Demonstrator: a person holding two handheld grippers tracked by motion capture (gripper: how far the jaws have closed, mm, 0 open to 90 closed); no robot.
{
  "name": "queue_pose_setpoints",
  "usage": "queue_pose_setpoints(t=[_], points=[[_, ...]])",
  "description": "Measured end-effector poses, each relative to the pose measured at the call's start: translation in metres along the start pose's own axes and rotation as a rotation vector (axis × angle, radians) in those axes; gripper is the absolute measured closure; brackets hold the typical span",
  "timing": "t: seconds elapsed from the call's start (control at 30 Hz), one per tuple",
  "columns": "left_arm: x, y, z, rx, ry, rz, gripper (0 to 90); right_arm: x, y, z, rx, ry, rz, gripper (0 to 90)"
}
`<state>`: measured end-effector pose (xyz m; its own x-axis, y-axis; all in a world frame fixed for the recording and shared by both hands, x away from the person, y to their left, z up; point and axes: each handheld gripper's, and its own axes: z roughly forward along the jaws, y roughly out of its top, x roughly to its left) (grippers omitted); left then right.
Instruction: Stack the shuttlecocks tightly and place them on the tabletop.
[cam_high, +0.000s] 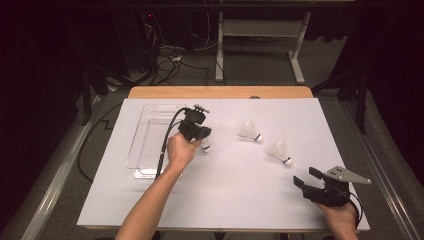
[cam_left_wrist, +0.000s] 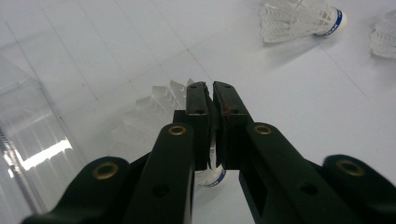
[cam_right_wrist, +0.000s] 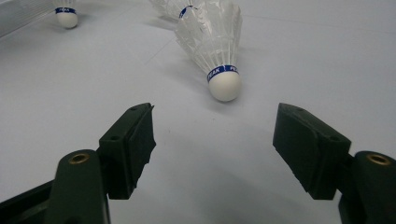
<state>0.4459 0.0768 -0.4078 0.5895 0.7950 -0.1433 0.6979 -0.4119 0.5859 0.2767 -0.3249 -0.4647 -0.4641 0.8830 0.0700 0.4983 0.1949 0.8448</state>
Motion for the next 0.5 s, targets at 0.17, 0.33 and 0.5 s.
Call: queue_pose_setpoints(t=[0.17, 0.33, 0.5], points=[[0.0045, 0.0005, -0.0023, -0.033, 0.026, -0.018, 86.1, 0.0000, 0.0000, 0.0003, 0.000, 0.000, -0.001, 29.5], [0.0084, 0.0014, -0.0013, -0.044, 0.043, -0.027, 86.1, 0.0001, 0.0001, 0.0003, 0.002, 0.001, 0.000, 29.5], [0.0062, 0.0032, 0.0018, -0.029, 0.052, -0.014, 85.4, 0.0000, 0.0000, 0.0003, 0.001, 0.001, 0.000, 29.5]])
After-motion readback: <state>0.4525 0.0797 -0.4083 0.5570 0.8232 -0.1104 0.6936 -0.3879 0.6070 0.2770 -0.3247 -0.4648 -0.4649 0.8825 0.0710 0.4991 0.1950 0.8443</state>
